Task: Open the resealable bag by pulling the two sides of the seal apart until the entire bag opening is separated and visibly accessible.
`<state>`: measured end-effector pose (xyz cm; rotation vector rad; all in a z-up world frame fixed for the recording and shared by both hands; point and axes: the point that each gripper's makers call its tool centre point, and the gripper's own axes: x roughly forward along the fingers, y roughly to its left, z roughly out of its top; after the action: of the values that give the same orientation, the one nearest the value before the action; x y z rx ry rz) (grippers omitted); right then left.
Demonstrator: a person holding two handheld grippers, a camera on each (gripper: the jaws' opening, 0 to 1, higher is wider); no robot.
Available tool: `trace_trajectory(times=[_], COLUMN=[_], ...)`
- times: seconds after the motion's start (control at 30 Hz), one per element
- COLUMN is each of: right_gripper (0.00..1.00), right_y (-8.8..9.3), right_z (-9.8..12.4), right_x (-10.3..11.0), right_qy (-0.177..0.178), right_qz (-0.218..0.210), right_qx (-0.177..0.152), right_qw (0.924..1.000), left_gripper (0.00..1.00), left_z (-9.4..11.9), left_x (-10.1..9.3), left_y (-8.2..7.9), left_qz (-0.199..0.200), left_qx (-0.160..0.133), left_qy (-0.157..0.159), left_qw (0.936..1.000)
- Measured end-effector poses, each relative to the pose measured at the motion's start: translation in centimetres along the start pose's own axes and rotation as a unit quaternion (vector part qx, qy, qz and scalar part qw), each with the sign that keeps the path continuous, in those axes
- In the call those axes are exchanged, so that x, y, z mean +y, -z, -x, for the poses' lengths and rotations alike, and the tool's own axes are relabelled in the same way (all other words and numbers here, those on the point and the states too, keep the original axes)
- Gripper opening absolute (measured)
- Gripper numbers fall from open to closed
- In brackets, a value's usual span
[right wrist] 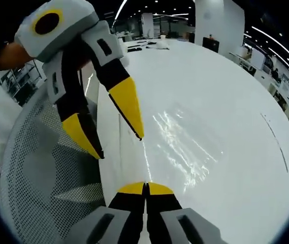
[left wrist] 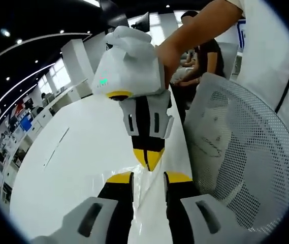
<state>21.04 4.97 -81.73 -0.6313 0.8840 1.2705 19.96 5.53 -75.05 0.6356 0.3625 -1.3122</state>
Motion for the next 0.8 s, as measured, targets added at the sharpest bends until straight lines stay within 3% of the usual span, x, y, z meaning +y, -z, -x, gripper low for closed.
trace_trajectory(times=[0.1,0.33,0.6,0.8], right_gripper=[0.00,0.00,0.00,0.00], right_y=[-0.5,-2.1,-4.6,-6.0], right_z=[0.1,1.1,3.0,4.9], right_x=[-0.2,-1.1,-3.1,-4.6], right_qy=[0.005,0.025,0.075,0.118], right_qz=[0.003,0.017,0.029,0.046], right_qx=[0.003,-0.013,-0.062,-0.094], right_qw=[1.0000,0.9995,0.9948,0.9875], left_gripper=[0.16,0.11,0.08,0.02], left_z=[-0.2,-1.1,-1.6,-1.8], left_x=[-0.1,0.1,1.8,2.9], left_y=[-0.3,1.0,1.8,1.4], left_qz=[-0.004,-0.024,-0.030,-0.045], left_qx=[0.000,0.032,0.065,0.074], left_qy=[0.004,0.012,-0.010,-0.035], left_qw=[1.0000,0.9991,0.9974,0.9957])
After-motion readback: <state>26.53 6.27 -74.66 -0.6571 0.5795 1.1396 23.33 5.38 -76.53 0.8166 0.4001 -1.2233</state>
